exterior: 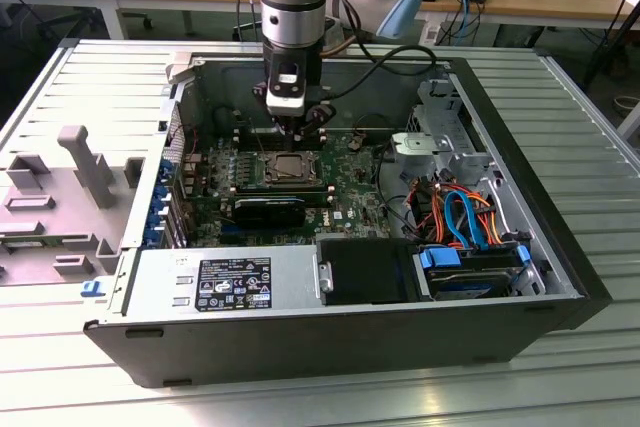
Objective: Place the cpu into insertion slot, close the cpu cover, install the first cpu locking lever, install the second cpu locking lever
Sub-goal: 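Install the first cpu locking lever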
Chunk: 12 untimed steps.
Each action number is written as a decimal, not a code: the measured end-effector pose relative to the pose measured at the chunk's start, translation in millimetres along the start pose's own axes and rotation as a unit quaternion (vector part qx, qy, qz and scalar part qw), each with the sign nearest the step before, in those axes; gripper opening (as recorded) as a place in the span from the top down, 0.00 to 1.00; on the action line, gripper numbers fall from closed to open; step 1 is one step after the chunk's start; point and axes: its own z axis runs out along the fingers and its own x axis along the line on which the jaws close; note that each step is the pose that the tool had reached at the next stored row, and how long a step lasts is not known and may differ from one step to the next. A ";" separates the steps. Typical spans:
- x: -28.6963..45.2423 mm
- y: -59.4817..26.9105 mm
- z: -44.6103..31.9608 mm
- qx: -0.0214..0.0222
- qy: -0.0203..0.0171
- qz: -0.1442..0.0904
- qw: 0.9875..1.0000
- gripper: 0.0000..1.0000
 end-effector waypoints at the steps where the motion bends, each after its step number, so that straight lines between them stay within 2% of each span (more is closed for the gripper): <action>1: 0.0 0.0 0.0 0.000 0.000 -0.003 1.000 0.89; 12: 0.0 0.0 0.0 -0.001 -0.001 -0.028 1.000 0.89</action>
